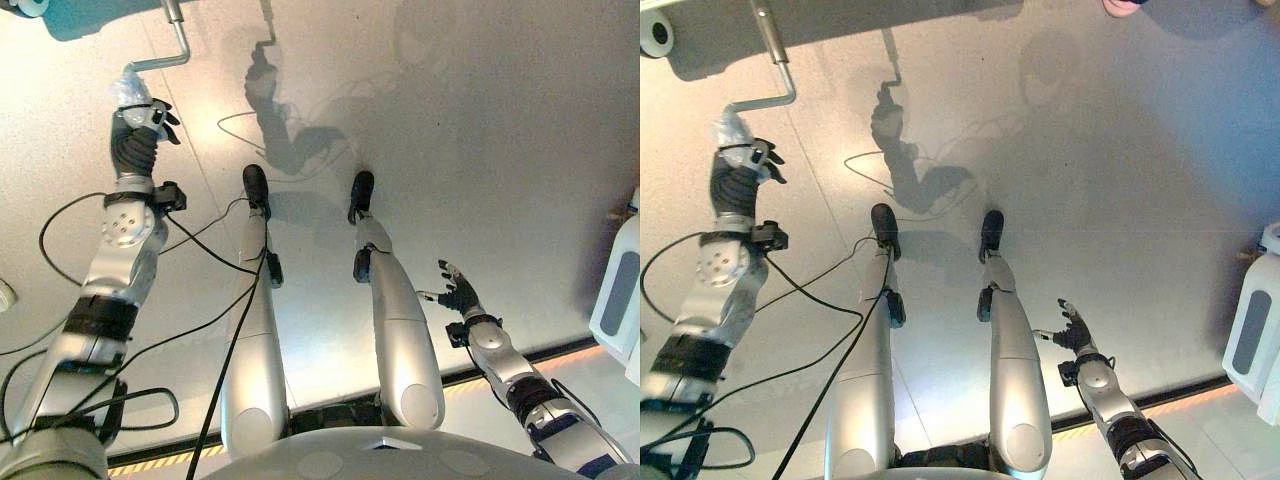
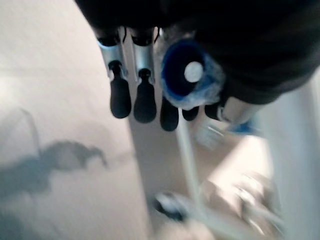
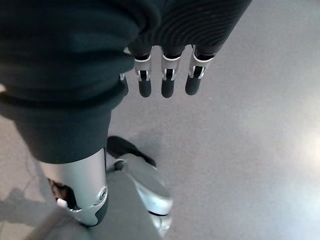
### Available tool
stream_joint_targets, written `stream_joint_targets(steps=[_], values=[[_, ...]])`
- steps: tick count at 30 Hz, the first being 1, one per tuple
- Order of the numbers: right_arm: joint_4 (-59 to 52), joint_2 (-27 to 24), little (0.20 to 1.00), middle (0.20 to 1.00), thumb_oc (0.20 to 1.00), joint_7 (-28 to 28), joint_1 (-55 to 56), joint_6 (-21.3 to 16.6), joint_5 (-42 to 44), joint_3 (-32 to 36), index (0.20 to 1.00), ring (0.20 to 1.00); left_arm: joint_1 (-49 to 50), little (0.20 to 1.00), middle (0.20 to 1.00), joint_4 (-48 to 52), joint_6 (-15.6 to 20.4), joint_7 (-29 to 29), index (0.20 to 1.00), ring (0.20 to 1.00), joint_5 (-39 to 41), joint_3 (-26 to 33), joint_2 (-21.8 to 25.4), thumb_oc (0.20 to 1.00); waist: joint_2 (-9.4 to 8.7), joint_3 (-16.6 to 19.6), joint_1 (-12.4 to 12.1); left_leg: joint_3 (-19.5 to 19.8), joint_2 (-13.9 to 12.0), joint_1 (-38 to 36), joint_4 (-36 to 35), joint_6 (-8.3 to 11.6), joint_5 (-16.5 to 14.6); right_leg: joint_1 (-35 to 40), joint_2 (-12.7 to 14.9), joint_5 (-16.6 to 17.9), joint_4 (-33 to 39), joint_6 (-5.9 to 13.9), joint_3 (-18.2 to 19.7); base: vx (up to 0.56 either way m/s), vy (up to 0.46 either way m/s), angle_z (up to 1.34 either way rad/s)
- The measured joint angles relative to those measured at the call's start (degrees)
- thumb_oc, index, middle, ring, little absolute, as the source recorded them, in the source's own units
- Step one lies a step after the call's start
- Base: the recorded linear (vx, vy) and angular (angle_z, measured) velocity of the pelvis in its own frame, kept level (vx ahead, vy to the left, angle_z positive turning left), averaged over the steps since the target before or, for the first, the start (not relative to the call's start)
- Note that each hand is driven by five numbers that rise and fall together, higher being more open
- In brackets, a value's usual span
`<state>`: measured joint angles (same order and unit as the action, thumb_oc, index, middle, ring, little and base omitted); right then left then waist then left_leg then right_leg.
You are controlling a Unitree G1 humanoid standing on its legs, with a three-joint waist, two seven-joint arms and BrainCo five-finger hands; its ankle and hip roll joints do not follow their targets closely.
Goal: Raise the hospital bed
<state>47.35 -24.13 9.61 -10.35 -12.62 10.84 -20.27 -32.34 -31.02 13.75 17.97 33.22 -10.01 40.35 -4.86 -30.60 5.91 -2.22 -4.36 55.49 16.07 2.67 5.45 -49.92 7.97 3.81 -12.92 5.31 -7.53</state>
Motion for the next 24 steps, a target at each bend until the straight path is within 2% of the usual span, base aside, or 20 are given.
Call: stream_joint_targets(steps=[2, 4, 5, 7, 11, 14, 16, 21, 24], values=[[0.17, -0.01, 1.0, 1.0, 1.0, -0.18, -0.53, 0.02, 0.08, -0.24, 1.0, 1.0, -2.37, 0.2, 0.2, -2.38, -0.3, 0.01, 0.2, 0.2, 0.09, -0.22, 0.05, 0.2, -0.36, 0.0, 1.05, 0.33, 0.14, 1.96, 1.44, -0.66, -0.36, -0.01, -0.44, 1.48, 1.97, 0.17, 0.24, 0.06, 0.073, 0.0], [0.1, 0.41, 1.0, 1.0, 1.0, -0.49, -1.33, 0.01, 0.12, -1.78, 1.0, 1.0, -6.75, 0.2, 0.2, -8.55, -1.22, 0.23, 0.2, 0.2, 0.1, -2.35, 0.17, 0.2, -1.87, 0.01, 1.32, 0.19, -0.08, 3.31, 3.82, -1.4, -1.54, 0.19, -0.71, 2.49, 3.32, 0.59, 0.86, 0.05, 0.06, -0.11], [-0.28, 1.36, 1.0, 1.0, 1.0, -0.49, -1.67, 0.01, 0.26, -2.71, 1.0, 1.0, -7.98, 0.2, 0.2, -10.16, -2.05, 0.55, 0.2, 0.2, 0.08, -3.02, 0.46, 0.2, -3.3, 0.03, 2.39, 0.04, -0.02, 3.86, 4.99, -1.66, -2.13, 0.21, -0.64, 2.71, 3.49, 0.82, 0.95, 0.05, 0.053, -0.05], [-0.22, 2.0, 1.0, 1.0, 1.0, -0.54, -1.81, 0.0, 0.86, -3.57, 1.0, 1.0, -9.98, 0.2, 0.2, -12.59, -2.22, 0.68, 0.2, 0.2, 0.05, -4.61, 0.47, 0.2, -4.21, 0.5, 3.48, 0.01, 0.27, 4.69, 5.65, -2.01, -2.47, 0.4, -0.46, 3.42, 4.77, 1.29, 1.0, 0.05, 0.04, 0.0], [-0.44, 2.94, 1.0, 1.0, 1.0, -0.48, -1.89, 0.0, 1.71, -4.85, 1.0, 1.0, -13.75, 0.2, 0.2, -18.34, -3.44, 0.66, 0.2, 0.2, -0.15, -7.48, -0.06, 0.2, -5.04, 1.05, 4.4, -0.79, 0.28, 5.76, 7.88, -3.11, -3.63, 0.78, -0.41, 4.89, 6.76, 2.12, 2.39, 0.04, 0.022, -0.09], [-0.78, 2.9, 1.0, 1.0, 1.0, -0.44, -1.93, -0.01, 2.32, -5.32, 1.0, 1.0, -15.53, 0.2, 0.2, -21.25, -3.87, 0.69, 0.2, 0.2, -0.78, -8.44, -0.64, 0.2, -5.09, 1.08, 4.82, -1.43, 0.08, 6.58, 9.56, -3.2, -4.64, 0.41, -0.43, 5.22, 6.9, 2.51, 3.25, 0.01, -0.006, -0.15], [-1.64, 2.9, 1.0, 1.0, 1.0, -0.46, -2.45, -0.01, 2.78, -5.56, 1.0, 1.0, -17.43, 0.2, 0.2, -22.71, -4.62, 0.64, 0.2, 0.2, -1.22, -9.76, -1.08, 0.2, -5.48, 1.34, 5.97, -2.01, 0.11, 7.56, 9.94, -3.23, -4.69, -0.91, -0.28, 5.24, 6.52, 2.62, 3.94, 0.0, -0.015, -0.07], [-2.56, 2.89, 1.0, 1.0, 1.0, -0.45, -3.17, 0.01, 2.93, -6.84, 1.0, 1.0, -18.98, 0.2, 0.2, -22.54, -5.7, 0.67, 0.2, 0.2, -3.13, -11.27, -2.82, 0.2, -5.81, 1.57, 7.5, -3.66, -0.09, 8.19, 10.46, -3.82, -5.11, -2.37, -0.1, 5.77, 6.47, 3.25, 5.49, -0.02, -0.092, -0.1], [-3.65, 2.56, 1.0, 1.0, 1.0, -0.3, -3.44, 0.01, 2.96, -7.26, 1.0, 1.0, -18.84, 0.2, 0.2, -18.11, -5.61, 0.8, 0.2, 0.2, -3.16, -12.05, -2.8, 0.2, -6.41, 1.97, 7.5, -5.49, -0.22, 8.28, 9.0, -4.05, -4.93, -4.28, 0.07, 5.87, 6.47, 3.57, 7.08, -0.02, -0.11, -0.13]])
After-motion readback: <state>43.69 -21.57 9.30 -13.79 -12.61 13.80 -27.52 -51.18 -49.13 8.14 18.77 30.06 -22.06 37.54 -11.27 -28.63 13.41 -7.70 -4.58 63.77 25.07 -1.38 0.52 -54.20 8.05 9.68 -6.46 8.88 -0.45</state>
